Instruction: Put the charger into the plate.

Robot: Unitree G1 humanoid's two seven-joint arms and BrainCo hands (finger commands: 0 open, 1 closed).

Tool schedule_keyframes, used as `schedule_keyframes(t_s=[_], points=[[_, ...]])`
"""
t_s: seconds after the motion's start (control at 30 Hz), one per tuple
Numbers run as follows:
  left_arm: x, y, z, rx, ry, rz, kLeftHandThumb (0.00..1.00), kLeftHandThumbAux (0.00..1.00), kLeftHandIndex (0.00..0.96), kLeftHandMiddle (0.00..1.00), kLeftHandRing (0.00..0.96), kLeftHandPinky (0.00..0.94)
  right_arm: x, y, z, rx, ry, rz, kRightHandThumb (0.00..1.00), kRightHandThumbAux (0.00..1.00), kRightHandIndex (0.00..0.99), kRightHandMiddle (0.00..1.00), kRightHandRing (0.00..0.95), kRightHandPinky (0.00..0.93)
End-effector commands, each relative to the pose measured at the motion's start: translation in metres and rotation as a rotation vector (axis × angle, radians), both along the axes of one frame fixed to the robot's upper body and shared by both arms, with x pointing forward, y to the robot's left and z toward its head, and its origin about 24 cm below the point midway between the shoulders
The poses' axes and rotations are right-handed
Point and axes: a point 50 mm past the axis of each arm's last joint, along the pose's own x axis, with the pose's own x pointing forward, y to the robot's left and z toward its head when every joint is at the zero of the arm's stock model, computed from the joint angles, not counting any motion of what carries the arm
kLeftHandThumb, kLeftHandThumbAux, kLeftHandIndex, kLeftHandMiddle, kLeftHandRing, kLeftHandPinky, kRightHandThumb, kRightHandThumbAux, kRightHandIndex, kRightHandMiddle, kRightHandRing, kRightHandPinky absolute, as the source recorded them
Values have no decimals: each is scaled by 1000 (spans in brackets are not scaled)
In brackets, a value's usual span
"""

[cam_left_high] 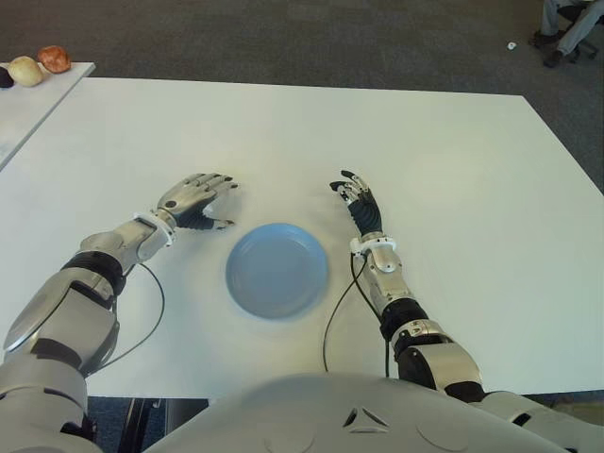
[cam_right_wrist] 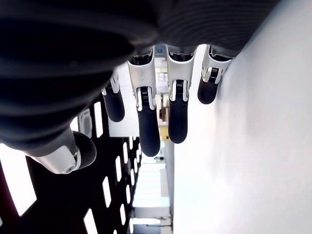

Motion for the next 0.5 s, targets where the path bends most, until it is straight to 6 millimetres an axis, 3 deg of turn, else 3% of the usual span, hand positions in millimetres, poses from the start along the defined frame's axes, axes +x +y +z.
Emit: schedule_keyframes(t_s=[0.03, 0.5], points=[[-6, 6, -9, 54, 47, 6, 143, 416, 0, 0, 0, 0, -20, -8, -28, -20, 147, -20, 0, 509, 168, 358, 263, 87], [-7, 11, -11, 69, 11, 44, 106, 380, 0, 0, 0, 0, -22, -10, -27, -14, 147, -23, 0, 494, 157, 339, 243, 62]])
